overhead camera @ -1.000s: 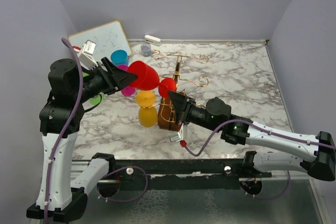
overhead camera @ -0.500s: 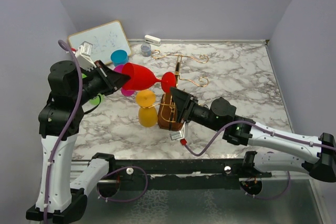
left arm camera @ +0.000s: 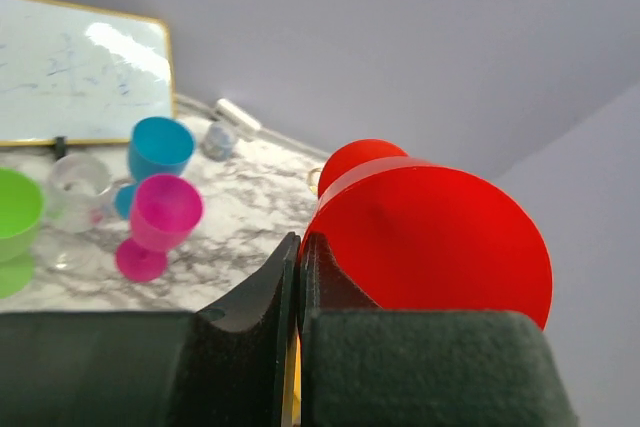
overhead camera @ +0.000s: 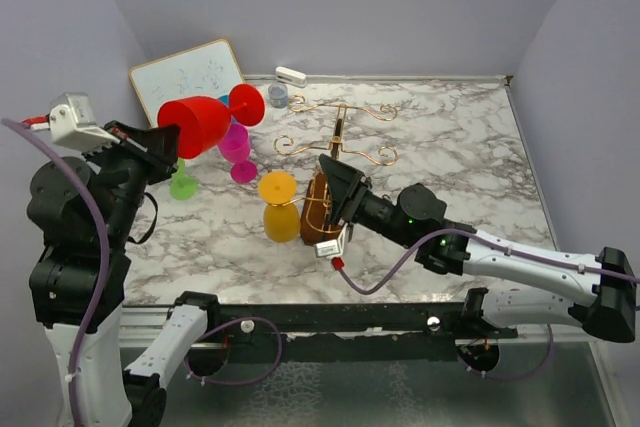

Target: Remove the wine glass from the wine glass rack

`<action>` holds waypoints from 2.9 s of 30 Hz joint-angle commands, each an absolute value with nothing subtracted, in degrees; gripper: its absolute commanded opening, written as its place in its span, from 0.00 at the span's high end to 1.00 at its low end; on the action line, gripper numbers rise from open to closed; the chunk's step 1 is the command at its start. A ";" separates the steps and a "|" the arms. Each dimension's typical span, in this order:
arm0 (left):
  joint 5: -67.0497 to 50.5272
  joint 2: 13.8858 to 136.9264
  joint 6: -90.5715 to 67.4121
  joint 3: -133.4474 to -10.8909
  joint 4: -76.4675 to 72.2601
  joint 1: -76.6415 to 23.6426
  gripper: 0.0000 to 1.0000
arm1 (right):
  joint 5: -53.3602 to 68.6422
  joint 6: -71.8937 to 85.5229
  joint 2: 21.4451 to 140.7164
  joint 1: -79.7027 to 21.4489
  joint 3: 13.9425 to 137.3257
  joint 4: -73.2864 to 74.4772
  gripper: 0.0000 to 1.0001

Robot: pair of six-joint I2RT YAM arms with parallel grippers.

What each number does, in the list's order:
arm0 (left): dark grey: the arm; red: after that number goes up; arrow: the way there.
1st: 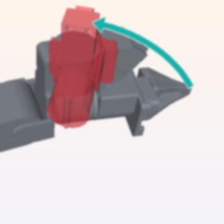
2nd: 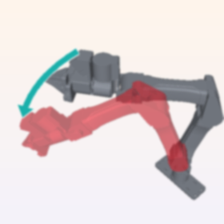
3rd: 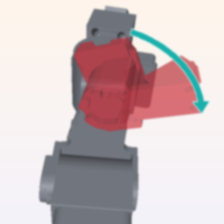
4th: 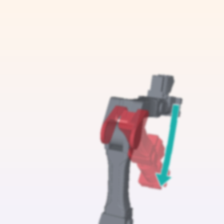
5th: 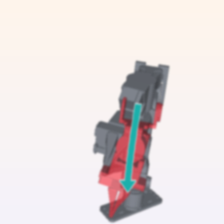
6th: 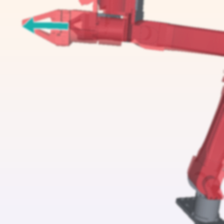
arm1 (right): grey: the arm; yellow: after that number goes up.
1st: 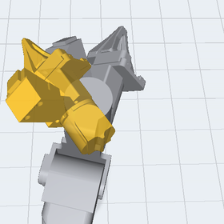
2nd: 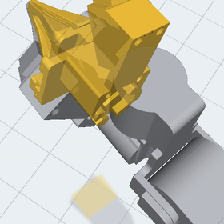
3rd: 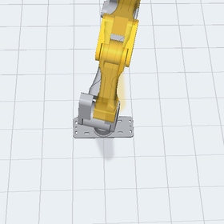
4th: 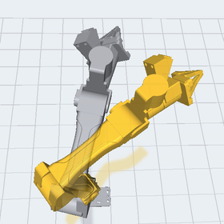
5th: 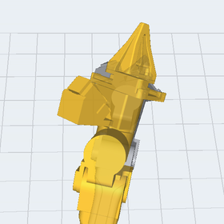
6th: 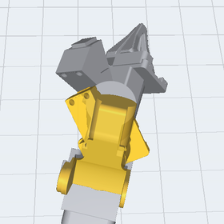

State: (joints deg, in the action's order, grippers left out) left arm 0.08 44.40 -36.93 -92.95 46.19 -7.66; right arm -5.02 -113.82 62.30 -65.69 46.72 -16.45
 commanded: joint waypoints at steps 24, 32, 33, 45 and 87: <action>18.38 58.65 -20.64 -67.20 53.73 -7.72 0.98 | -28.72 -19.44 98.31 -65.89 125.57 28.35 0.64; 15.25 63.11 -20.03 -64.30 47.88 -4.92 0.93 | -18.48 -6.90 99.02 -62.11 128.33 39.71 0.64; 14.95 63.62 -19.91 -64.14 47.18 -4.19 0.93 | -16.81 -5.60 98.23 -61.32 127.01 39.66 0.64; 9.72 68.42 -20.04 -63.05 39.15 2.37 0.92 | -2.40 4.51 91.93 -56.70 116.33 38.08 0.65; -8.20 47.47 -30.39 -59.47 26.81 2.96 0.60 | 36.49 12.26 104.91 -46.49 121.37 57.82 0.57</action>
